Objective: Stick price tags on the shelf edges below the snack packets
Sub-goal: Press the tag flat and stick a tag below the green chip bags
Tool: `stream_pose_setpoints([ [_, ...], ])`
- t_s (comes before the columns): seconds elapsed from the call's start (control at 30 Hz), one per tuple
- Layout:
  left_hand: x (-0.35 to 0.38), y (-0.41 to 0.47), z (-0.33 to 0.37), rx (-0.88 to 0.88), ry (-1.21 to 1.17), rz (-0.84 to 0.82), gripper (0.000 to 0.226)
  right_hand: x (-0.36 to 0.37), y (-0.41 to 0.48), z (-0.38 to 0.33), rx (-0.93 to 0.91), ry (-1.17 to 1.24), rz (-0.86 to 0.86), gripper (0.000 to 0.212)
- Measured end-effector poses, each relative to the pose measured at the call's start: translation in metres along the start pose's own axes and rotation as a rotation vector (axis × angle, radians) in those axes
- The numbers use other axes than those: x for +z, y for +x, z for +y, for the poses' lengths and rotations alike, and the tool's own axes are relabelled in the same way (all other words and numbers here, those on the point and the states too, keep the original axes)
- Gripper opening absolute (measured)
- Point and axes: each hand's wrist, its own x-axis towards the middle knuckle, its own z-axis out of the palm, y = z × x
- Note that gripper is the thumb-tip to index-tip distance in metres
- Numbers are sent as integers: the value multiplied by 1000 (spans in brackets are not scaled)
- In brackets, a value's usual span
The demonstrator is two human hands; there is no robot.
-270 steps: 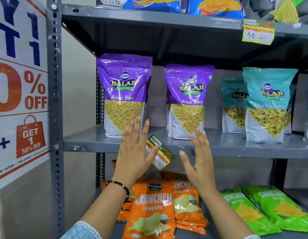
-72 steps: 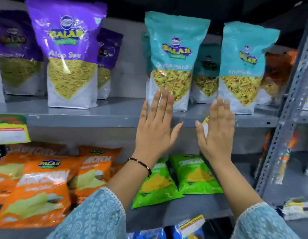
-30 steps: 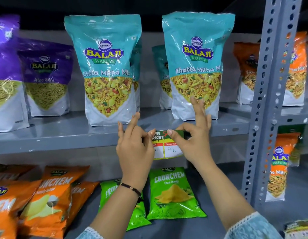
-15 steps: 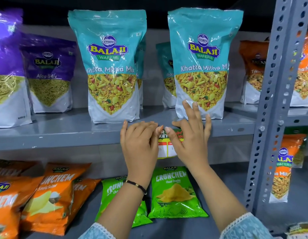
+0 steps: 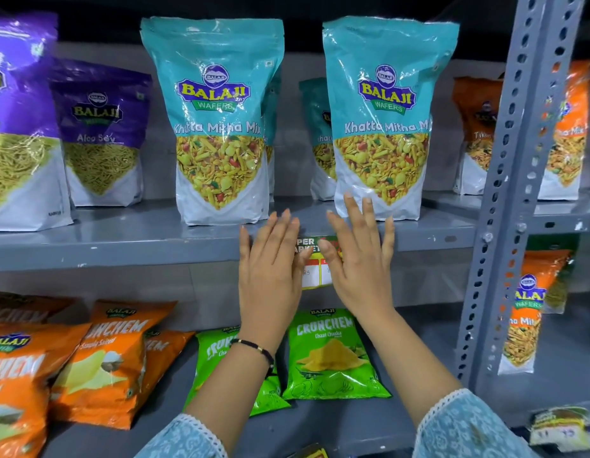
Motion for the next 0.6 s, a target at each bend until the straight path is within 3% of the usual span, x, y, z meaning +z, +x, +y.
stream_pose_setpoints([
  [0.07,-8,-20,0,12,-6,-57,55,-2,-18,-4,-15,17,-11,51],
  [0.2,-14,-91,-11,21,-15,-137,58,6,-83,-13,-63,61,-73,54],
  [0.37,-5,-199,-38,-98,-48,-467,54,26,-173,-15,-26,166,-383,57],
  [0.5,5,-263,-54,-219,-117,-702,67,42,-230,-13,66,272,-612,60],
  [0.6,11,-296,-63,-264,-156,-826,51,61,-271,-6,174,355,-727,66],
])
